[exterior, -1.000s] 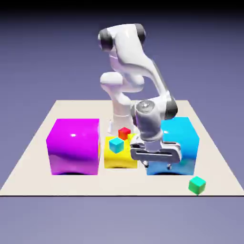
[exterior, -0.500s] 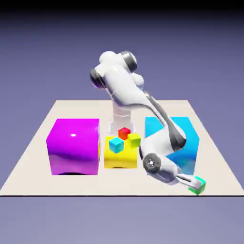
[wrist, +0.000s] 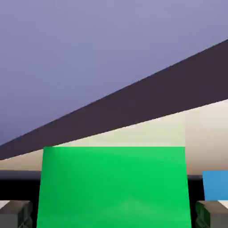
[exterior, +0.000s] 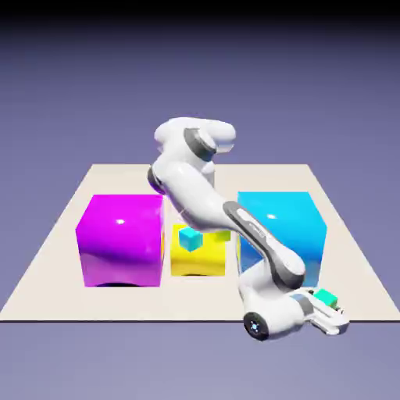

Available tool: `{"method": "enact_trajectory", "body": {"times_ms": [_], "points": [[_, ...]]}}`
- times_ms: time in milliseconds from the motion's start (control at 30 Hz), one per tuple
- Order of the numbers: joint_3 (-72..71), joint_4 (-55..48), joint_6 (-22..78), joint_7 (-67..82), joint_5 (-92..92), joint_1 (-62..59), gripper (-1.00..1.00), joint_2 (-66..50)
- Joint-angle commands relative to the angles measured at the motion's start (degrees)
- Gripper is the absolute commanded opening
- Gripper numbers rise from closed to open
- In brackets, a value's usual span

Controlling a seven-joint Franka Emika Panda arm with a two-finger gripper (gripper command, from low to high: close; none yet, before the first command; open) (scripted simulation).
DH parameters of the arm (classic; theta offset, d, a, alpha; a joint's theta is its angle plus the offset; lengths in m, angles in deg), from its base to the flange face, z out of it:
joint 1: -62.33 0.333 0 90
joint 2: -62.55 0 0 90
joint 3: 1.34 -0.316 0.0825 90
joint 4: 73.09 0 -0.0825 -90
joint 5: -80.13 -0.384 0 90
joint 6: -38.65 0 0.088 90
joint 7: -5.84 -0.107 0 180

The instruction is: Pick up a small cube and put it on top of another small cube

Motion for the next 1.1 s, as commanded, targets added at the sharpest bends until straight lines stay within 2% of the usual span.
{"method": "enact_trajectory", "body": {"times_ms": [0,167,767,900,1067], "points": [[-0.1,-1.3,2.5,-0.7,0.2,-1.0,-1.0,0.9],[2.5,-2.4,2.0,9.9,-0.9,1.4,-1.0,7.6],[26.7,10.8,22.3,54.7,17.6,17.6,-1.0,37.7],[34.0,15.9,30.8,64.7,25.1,21.8,-1.0,45.0],[40.3,22.4,43.2,66.2,35.5,24.2,-1.0,48.0]]}}
